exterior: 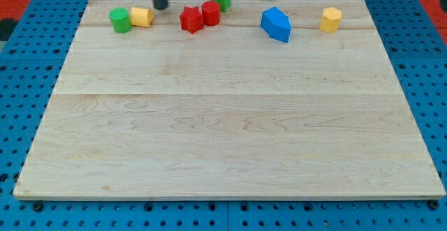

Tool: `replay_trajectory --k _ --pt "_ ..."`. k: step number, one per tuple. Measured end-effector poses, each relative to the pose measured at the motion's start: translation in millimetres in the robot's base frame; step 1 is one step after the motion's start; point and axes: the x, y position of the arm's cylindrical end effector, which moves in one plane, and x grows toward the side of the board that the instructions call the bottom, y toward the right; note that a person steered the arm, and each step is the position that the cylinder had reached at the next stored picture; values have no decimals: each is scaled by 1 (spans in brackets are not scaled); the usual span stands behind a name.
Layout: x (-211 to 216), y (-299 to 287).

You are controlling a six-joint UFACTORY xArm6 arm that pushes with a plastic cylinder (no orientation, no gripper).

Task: Move the heart diagonally below the blue blocks

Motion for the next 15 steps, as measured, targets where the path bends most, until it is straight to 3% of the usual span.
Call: replay_trajectory --k 1,2,3,4,5,6,7,9,10,12,15 --pt "13 -29" --pt "65 -4" --pt "88 -16" --pt "97 11" --pt "105 118" --pt "121 162" --pt "151 152" --pt "192 271" --pt "199 289" --pt "155 283" --pt "173 326"
